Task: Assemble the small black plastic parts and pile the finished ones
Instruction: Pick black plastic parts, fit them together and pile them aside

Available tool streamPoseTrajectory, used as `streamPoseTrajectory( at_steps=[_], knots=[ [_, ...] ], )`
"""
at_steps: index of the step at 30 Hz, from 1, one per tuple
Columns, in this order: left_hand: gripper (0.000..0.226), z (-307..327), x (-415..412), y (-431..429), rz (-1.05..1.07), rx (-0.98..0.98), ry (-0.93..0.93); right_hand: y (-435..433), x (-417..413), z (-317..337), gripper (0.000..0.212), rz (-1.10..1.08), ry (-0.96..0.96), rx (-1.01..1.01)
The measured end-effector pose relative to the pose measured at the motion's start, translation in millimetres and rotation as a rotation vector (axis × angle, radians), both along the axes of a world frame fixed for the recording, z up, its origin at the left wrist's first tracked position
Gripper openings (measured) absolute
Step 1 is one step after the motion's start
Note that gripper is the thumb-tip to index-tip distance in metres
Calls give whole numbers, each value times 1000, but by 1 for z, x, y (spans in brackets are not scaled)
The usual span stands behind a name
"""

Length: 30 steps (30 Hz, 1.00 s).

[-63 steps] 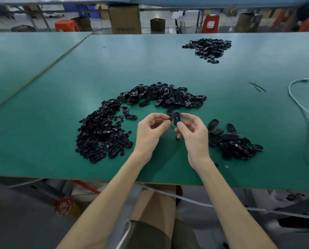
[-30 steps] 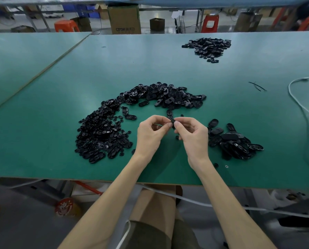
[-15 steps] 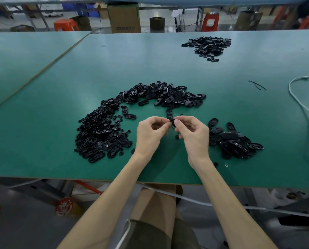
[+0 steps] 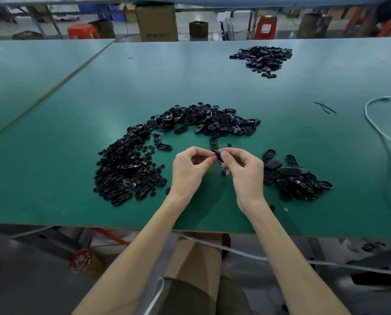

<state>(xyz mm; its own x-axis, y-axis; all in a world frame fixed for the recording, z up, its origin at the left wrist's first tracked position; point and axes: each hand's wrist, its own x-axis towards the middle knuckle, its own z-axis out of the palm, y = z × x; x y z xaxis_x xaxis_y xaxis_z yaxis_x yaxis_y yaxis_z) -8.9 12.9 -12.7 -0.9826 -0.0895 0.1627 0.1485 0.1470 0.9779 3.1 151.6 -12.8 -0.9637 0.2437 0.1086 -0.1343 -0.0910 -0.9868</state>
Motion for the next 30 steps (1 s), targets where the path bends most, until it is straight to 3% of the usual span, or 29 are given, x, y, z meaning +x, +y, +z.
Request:
streamPoseTrajectory(
  at_steps=[11,14,23,30],
  knots=[
    [24,0,0,0,-58,75,-5,-2,0,0,12,18,-8,-33],
    [21,3,2,0,-128,105,15,-1,1,0,9,30,-9,-55],
    [21,5,1,-4,-65,275,-19,-2,3,1,16,91,36,29],
    [21,5,1,-3,-98,314,15,-3,1,0,7,58,15,22]
  ],
)
